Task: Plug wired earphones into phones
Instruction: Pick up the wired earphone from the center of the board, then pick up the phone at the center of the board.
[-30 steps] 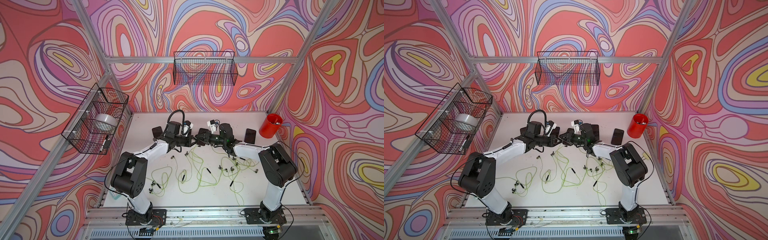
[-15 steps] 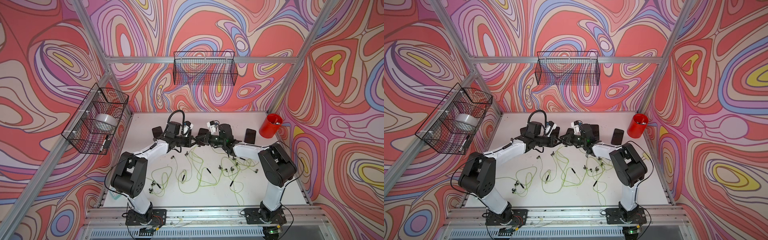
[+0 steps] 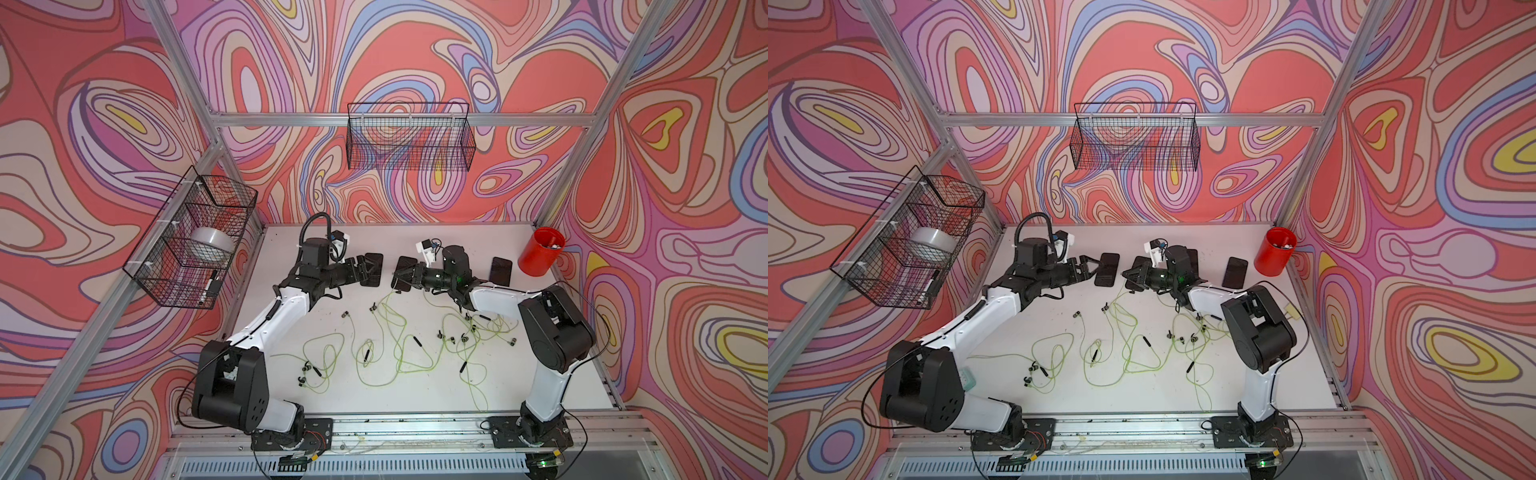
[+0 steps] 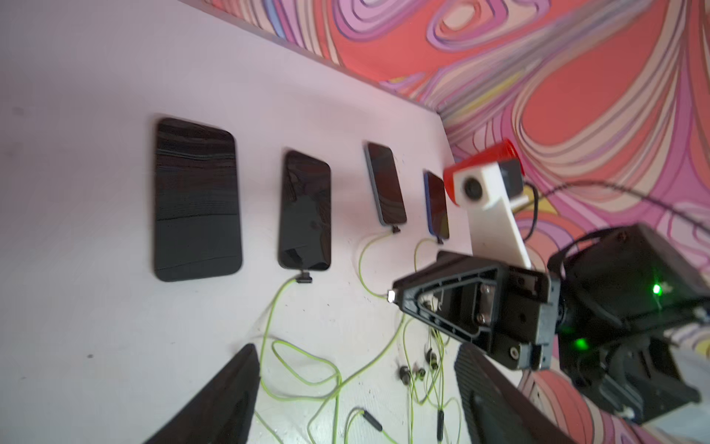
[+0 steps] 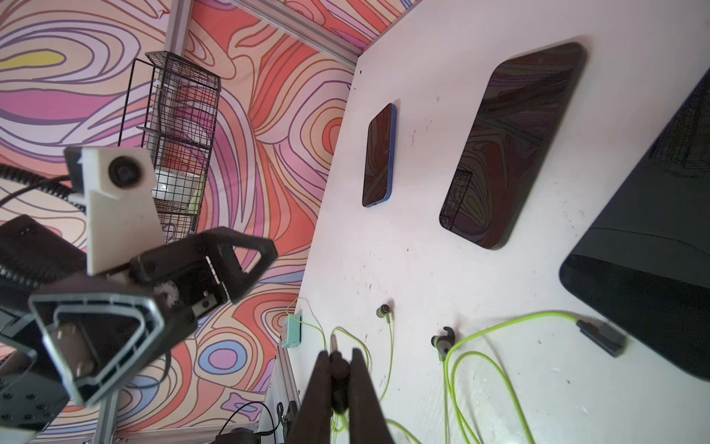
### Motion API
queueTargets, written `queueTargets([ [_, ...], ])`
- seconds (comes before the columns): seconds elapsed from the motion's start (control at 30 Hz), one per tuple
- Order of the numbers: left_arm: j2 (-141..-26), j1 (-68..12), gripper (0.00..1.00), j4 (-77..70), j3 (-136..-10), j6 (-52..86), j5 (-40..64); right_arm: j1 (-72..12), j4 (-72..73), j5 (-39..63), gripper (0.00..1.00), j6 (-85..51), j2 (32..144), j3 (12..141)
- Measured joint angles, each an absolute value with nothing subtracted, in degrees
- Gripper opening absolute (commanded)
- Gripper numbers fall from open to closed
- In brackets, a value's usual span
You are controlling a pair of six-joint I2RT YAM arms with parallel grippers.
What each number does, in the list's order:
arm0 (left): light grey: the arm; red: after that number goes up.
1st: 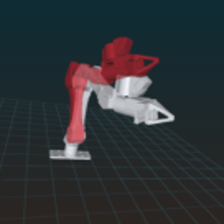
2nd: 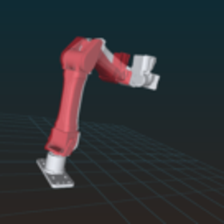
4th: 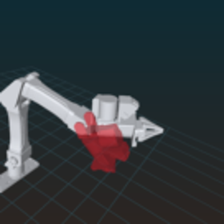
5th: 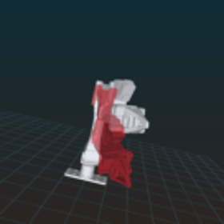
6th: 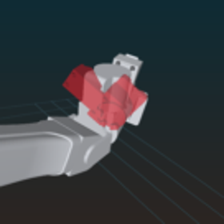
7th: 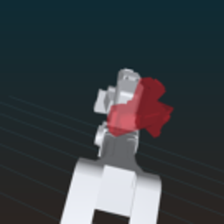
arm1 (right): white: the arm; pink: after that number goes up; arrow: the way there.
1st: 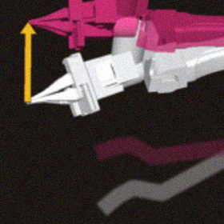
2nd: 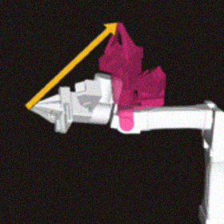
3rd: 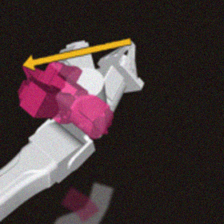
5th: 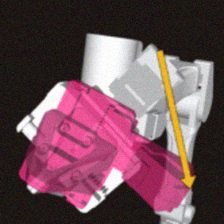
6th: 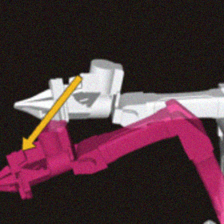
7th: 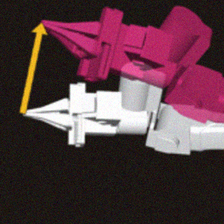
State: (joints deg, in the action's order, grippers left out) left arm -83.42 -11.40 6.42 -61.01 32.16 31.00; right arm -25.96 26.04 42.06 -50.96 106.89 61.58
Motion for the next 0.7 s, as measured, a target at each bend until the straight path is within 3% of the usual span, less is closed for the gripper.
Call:
queueTargets([
  [0.27, -102.9, -13.5, 1.00, 26.7, -88.3, 26.5, 17.1, -25.4, 19.3, 40.5, 0.00, -46.5, 103.7, 61.5],
  [0.47, -122.4, -16.6, 1.00, 39.0, -106.9, 18.7, 8.9, -25.4, 10.8, 36.1, 0.00, -42.0, 97.6, 60.3],
  [0.7, -134.8, -18.4, 1.00, 50.0, -120.0, 13.0, 2.8, -25.4, 4.9, 31.6, 0.00, -38.2, 94.5, 58.7],
])
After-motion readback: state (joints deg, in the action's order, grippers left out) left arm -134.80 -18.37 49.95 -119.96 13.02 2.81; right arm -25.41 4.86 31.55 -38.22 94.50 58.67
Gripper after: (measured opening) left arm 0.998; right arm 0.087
